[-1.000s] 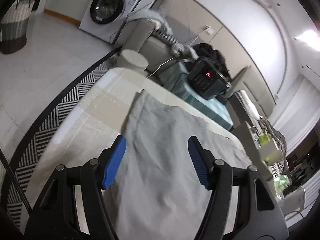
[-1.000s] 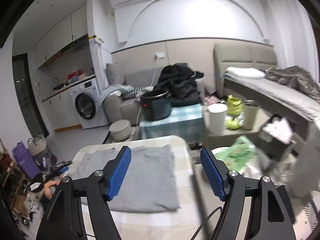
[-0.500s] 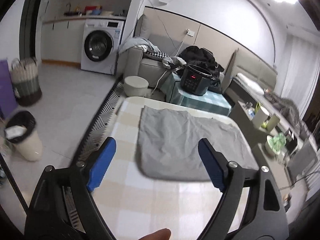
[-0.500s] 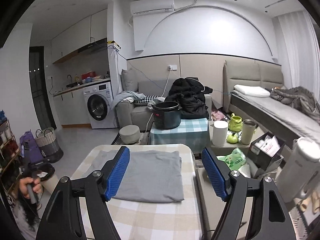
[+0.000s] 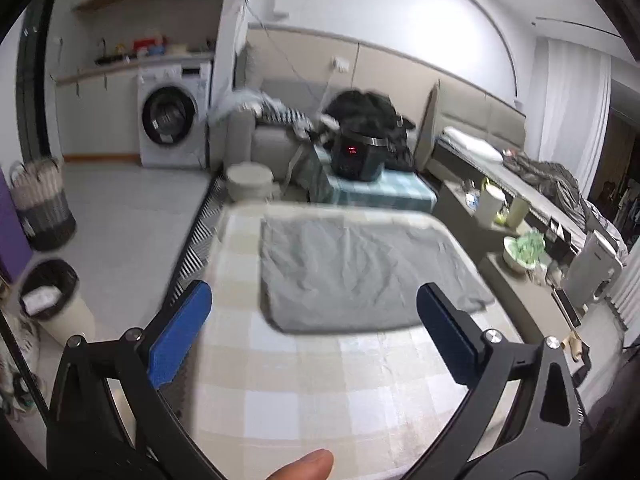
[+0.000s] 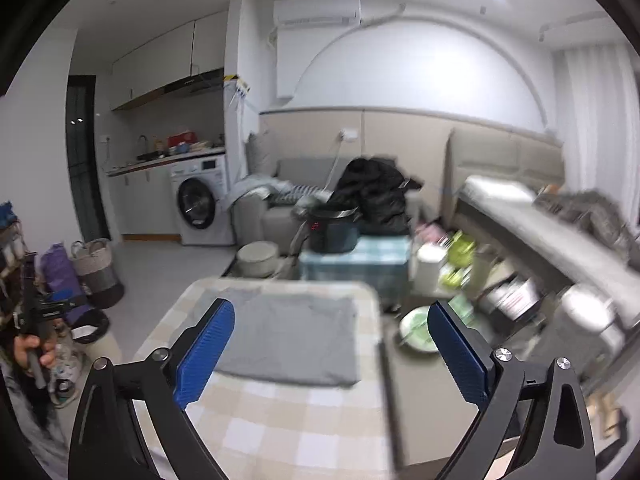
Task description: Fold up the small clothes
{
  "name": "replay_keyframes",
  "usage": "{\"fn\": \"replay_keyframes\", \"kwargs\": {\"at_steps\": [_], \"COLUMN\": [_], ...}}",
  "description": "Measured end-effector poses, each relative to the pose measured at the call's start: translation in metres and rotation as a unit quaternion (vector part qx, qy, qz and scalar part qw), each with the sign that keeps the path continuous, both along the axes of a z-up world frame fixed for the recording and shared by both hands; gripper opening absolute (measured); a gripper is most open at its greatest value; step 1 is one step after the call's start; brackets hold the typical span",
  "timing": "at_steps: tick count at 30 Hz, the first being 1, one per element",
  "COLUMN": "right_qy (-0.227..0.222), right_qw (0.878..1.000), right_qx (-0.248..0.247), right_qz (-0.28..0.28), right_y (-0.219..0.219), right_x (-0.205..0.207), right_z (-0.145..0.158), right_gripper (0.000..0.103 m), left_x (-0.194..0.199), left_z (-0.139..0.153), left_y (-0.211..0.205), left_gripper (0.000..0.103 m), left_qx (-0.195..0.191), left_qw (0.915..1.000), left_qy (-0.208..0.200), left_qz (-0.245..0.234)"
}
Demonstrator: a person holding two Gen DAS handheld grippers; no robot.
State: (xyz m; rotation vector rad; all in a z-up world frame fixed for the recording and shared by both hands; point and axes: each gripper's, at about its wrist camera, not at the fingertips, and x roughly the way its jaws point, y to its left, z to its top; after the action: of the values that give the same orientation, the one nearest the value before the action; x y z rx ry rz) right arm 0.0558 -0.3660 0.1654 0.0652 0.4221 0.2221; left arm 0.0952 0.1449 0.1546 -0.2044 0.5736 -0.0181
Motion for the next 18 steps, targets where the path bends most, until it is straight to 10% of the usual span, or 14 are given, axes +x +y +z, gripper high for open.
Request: {"fn": "replay_keyframes", "kwargs": {"at_steps": [9, 18], "right_qy": [0.164, 0.266], "right_qw": [0.978, 0.946], "right_qx": [0.128, 0.175], "right_qz": [-0.01, -0.055], "right_y": [0.009, -0.022], "right_x": [0.131, 0.231], "right_z": [-0.202, -0.294], "right_gripper": [0.099, 0.097], "left_x": [0.102, 0.177], "left_z": [-0.14, -0.229], "left_y": [-0.048, -0.026], "left_gripper": [0.102, 0.094], "left_qx": [-0.036, -0.156], "left_qw": [0.994, 0.967], "left_qy": [0.104, 0.195], "left_qz": [-0.002, 0.05]}}
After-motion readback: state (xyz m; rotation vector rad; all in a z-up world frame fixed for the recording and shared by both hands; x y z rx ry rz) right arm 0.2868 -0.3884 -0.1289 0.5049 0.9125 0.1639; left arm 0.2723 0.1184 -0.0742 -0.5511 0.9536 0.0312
